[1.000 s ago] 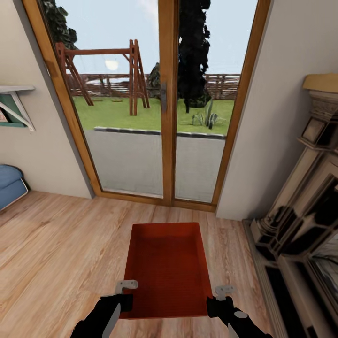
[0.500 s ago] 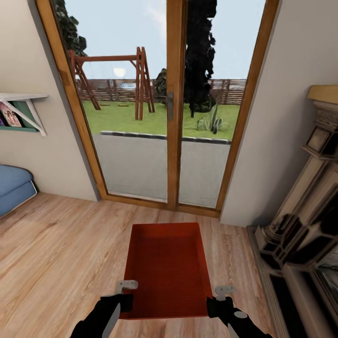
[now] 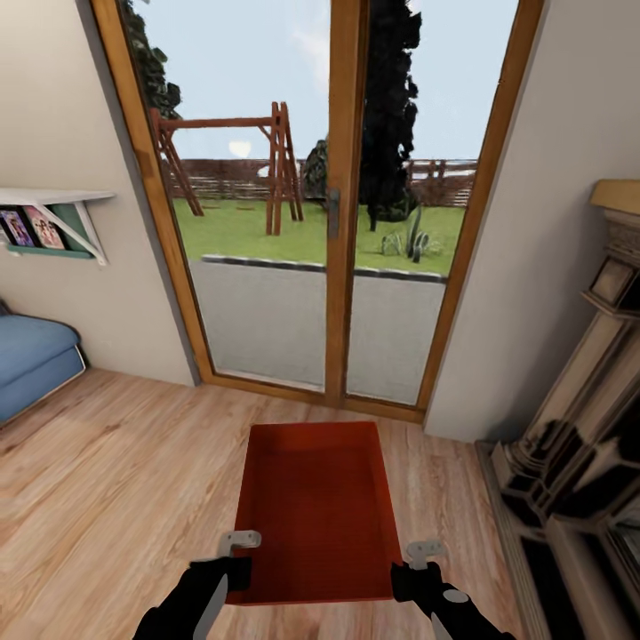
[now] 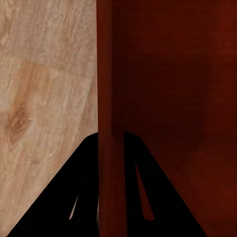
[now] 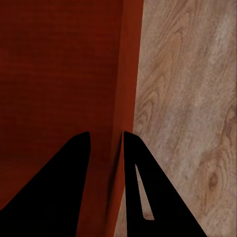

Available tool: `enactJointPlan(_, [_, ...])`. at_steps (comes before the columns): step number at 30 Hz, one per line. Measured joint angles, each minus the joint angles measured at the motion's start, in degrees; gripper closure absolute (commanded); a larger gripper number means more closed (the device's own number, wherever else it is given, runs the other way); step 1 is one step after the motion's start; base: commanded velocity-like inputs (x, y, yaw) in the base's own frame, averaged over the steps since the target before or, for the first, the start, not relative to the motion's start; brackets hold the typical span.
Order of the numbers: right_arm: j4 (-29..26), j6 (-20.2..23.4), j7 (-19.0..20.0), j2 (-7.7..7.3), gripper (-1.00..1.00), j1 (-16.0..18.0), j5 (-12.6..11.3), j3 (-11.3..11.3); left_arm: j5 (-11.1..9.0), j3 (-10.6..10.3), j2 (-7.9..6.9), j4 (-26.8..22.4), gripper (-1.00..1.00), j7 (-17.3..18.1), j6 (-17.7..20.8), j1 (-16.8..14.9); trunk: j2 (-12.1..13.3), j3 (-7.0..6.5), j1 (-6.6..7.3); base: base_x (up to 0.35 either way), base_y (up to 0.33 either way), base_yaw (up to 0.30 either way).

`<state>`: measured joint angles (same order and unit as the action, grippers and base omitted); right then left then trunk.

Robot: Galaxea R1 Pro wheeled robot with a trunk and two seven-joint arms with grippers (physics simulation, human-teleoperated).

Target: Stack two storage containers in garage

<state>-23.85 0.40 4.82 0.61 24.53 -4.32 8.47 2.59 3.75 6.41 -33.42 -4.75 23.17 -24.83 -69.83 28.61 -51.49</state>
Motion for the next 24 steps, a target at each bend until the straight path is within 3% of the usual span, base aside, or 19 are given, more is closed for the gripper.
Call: enactJointPlan(24, [0.1, 0.0, 0.0, 0.05, 1.00, 0.0, 0.0, 0.0, 0.0, 0.0, -0.05, 0.0, 1.00, 0.0, 0.1, 0.0, 9.6, -6.52, 5.27, 0.000, 0.000, 0.093])
